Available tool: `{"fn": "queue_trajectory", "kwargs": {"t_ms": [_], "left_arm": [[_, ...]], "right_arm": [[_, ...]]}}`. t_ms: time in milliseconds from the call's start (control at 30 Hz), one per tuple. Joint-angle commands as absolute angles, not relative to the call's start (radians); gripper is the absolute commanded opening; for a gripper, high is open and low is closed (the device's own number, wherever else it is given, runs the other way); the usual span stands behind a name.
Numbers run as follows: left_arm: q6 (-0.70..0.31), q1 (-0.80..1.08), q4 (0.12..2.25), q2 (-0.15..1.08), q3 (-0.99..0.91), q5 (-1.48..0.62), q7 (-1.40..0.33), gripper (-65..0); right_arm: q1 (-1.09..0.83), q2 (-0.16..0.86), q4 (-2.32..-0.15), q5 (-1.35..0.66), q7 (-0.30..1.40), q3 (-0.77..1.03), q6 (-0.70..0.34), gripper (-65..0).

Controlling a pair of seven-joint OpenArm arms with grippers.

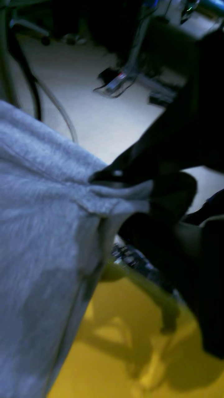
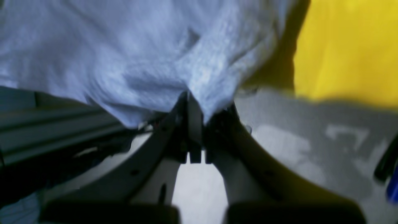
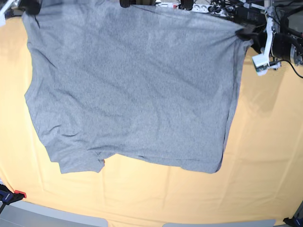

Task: Layout the t-shirt on the table in an organized manner, then fold the t-shirt properly
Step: 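Lift the shirt by both shoulders and pull it toward the robot, then lower the shirt onto the table with both grippers, laying it flat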

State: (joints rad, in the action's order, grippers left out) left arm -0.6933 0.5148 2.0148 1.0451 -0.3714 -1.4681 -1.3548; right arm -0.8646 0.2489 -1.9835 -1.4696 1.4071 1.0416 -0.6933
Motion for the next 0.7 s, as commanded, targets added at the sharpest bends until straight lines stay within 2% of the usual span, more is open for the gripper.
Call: {"fn": "queue_trajectory", "kwargs": {"t_ms": [0,333,500,667], "left_arm": [[-0.698,0.493,2.025,1.054,-0.382,-1.484,-1.346,-65.0],[-0.698,0.364,2.024,0.912,-0.382,-1.473,-1.214,-65.0],[-0.698,0.321,2.024,0.834,-0.382,-1.390,-1.187,-65.0],[-0.698,0.309,2.020,0.789,-0.382,-1.270,-1.078,-65.0]], "right_arm": [[-0.860,0.263,-1.998,-1.484,1.396,1.054,-0.698,-65.0],[-0.715,0.263,-1.998,-1.484,1.396,1.053,-0.698,-65.0],[-0.656,0.263,-1.996,-1.484,1.396,1.053,-0.698,-65.0],[-0.601,0.263,-1.994,-1.484,1.396,1.053,-0.698,-65.0]]}}
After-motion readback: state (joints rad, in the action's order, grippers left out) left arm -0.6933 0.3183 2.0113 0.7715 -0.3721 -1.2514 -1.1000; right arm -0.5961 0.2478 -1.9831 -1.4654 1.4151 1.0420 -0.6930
